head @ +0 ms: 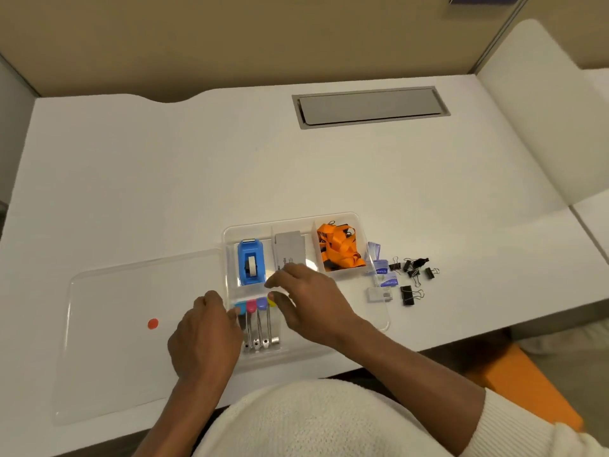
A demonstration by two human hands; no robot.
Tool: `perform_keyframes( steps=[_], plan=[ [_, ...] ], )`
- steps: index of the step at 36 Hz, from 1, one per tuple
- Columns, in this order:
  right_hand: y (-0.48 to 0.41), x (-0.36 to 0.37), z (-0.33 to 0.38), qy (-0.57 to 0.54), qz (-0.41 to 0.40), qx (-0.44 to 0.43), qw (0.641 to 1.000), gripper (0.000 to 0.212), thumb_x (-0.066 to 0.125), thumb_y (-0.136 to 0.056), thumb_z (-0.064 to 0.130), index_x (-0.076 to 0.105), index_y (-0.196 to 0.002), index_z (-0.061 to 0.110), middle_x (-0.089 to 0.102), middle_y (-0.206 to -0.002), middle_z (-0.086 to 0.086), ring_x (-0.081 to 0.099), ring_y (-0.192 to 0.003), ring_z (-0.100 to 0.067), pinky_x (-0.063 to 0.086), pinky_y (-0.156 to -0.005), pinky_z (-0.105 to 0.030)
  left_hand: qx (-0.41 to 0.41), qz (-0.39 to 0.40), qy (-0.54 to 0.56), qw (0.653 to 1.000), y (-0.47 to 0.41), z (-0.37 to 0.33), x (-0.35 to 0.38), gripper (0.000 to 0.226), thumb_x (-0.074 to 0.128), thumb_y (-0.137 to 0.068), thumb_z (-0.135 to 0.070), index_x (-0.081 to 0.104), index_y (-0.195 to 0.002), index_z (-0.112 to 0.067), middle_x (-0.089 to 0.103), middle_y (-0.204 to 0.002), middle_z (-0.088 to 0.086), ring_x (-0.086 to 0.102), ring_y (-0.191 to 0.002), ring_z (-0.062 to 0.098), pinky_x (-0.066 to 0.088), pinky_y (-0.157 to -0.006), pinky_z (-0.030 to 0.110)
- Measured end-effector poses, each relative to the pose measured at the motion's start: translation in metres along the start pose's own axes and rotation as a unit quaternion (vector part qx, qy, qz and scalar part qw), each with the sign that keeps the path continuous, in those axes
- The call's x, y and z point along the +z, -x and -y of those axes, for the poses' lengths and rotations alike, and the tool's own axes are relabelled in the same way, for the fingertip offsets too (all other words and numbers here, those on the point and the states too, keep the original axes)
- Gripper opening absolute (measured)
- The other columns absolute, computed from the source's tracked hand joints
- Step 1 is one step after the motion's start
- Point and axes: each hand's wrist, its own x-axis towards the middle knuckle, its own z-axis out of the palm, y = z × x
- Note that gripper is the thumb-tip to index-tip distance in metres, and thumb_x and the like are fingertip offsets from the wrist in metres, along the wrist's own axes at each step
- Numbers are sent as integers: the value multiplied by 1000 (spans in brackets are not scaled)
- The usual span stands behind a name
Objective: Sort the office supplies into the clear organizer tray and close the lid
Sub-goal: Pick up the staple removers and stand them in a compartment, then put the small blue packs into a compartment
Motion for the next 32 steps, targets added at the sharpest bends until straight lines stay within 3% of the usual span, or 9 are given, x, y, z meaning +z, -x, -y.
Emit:
perform_keyframes(
  steps=[5, 10, 15, 19, 23, 28, 32],
  plan=[
    [35, -45, -57, -42, -117, 108, 986, 11, 63, -98, 21, 71, -105, 19, 69, -102, 4, 65, -82, -12, 58, -68, -35, 67, -37, -2, 997, 4, -44, -15, 42, 66, -93, -48, 63, -113, -11, 68, -96, 5, 52, -69, 15, 38, -55, 27],
    [76, -69, -118, -8, -178, 205, 962, 6, 69, -93, 14, 73, -96, 18, 70, -93, 5, 66, -74, -14, 57, -63, -40, 94, -87, -8, 992, -5, -103, -37, 48, 63, -92, -55, 63, -103, -8, 67, -92, 9, 64, -75, 28, 43, -57, 32],
    [109, -68, -165, 35, -102, 247, 963, 18, 74, -88, 28, 70, -105, 26, 68, -106, 11, 66, -91, -12, 57, -70, -34, 226, -60, 44, 971, -30, -163, -35, 38, 66, -92, -51, 65, -106, -15, 71, -100, 3, 66, -90, 27, 53, -70, 39],
    [120, -59, -182, 88, -3, 207, 974, 36, 69, -88, 48, 63, -120, 32, 62, -123, 11, 53, -117, -14, 56, -70, -35, 347, -34, 27, 937, -40, -211, -11, 35, 69, -90, -47, 64, -105, -16, 66, -104, 1, 58, -99, 25, 49, -74, 38],
    [120, -50, -188, 140, 45, 172, 974, 54, 68, -86, 54, 56, -132, 29, 54, -137, 3, 48, -126, -20, 54, -64, -33, 460, -17, -43, 887, -49, -256, 18, 43, 74, -86, -46, 63, -112, -14, 64, -113, 3, 52, -108, 25, 46, -85, 38],
    [112, -45, -191, 163, 53, 143, 975, 66, 74, -80, 51, 53, -135, 22, 53, -132, -2, 50, -118, -23, 51, -59, -32, 465, 17, -202, 862, -61, -295, 49, 62, 77, -79, -51, 56, -120, -9, 61, -121, 12, 51, -114, 32, 41, -93, 40],
    [107, -43, -194, 167, 52, 123, 977, 70, 78, -76, 53, 55, -132, 19, 54, -122, -5, 53, -109, -24, 48, -57, -30, 445, 48, -268, 853, -68, -311, 65, 66, 80, -75, -49, 56, -121, -10, 62, -119, 12, 55, -114, 32, 40, -94, 42]
  ],
)
